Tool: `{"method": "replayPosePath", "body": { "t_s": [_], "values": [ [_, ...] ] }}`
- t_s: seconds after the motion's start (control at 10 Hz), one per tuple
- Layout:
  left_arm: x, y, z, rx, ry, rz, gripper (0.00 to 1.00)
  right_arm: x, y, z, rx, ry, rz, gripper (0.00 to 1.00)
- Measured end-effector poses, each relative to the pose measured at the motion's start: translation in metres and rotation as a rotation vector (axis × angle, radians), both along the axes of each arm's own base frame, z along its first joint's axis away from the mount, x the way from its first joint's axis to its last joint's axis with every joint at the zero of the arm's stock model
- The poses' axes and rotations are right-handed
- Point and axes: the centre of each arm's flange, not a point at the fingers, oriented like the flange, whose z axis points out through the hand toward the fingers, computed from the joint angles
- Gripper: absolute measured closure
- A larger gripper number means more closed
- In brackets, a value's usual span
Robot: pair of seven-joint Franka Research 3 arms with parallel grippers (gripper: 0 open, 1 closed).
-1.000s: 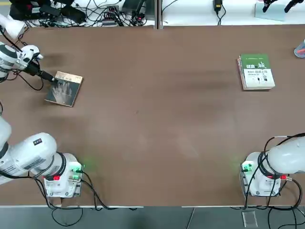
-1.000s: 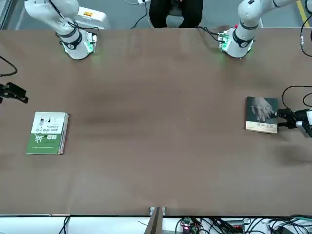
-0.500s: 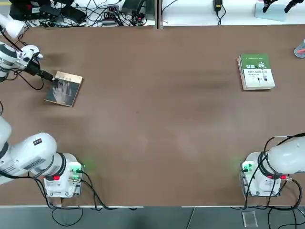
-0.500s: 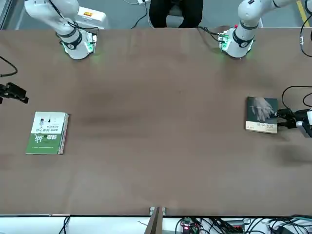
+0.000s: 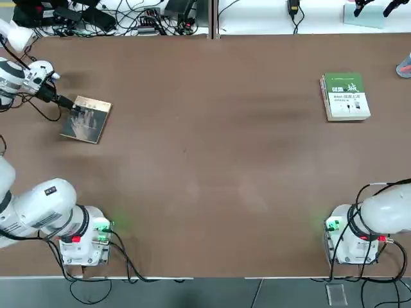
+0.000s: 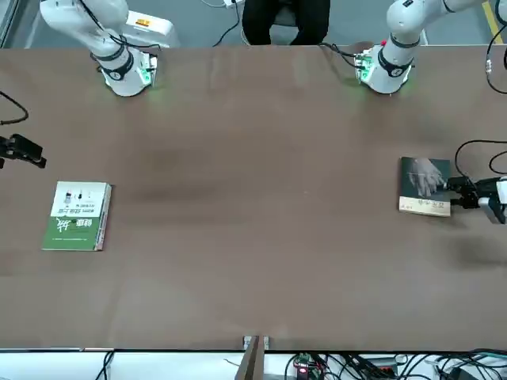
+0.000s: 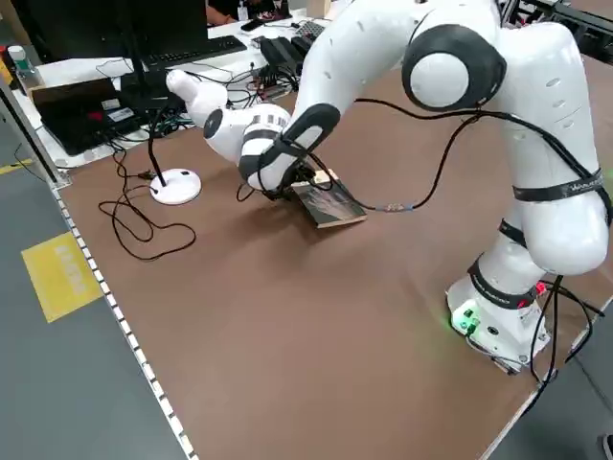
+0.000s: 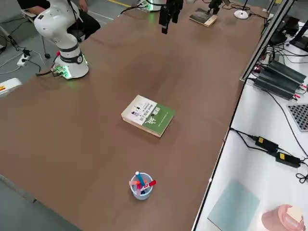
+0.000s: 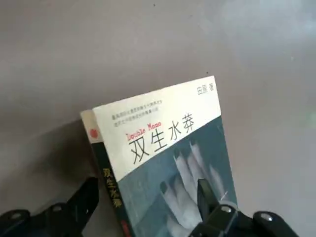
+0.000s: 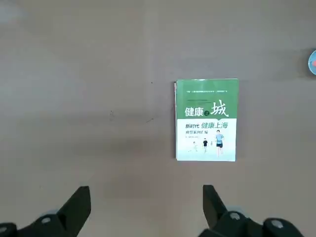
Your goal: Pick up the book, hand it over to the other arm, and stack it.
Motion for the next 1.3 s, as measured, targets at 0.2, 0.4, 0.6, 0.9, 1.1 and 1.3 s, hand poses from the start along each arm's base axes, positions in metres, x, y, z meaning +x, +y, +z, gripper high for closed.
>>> {"method": "replayPosePath", "body": {
  "t_s": [0.2, 0.4, 0.6, 0.9, 1.1, 1.3],
  "values": [
    [-0.0003, -0.0006, -0.0037, -0.004, 0.004, 0.0, 0.14, 0.0, 0.0, 0.0, 0.0, 0.0, 0.0, 0.0],
    [0.0002, -0.0001, -0.004, -0.007, 0.005, 0.0, 0.14, 0.0, 0.0, 0.0, 0.0, 0.0, 0.0, 0.0],
    [0.0005, 0.0004, -0.0042, -0.008, 0.005, 0.001, 0.16, 0.0, 0.0, 0.0, 0.0, 0.0, 0.0, 0.0],
    [0.0014, 0.0007, -0.0038, -0.01, 0.005, 0.0, 0.21, 0.0, 0.0, 0.0, 0.0, 0.0, 0.0, 0.0],
    [0.0023, -0.0001, -0.0035, -0.019, 0.009, -0.002, 0.37, 0.0, 0.0, 0.0, 0.0, 0.0, 0.0, 0.0],
    [0.0038, 0.0001, -0.0033, -0.023, 0.009, -0.004, 0.42, 0.0, -0.0001, 0.0, 0.0, 0.0, 0.0, 0.0]
  ]
}}
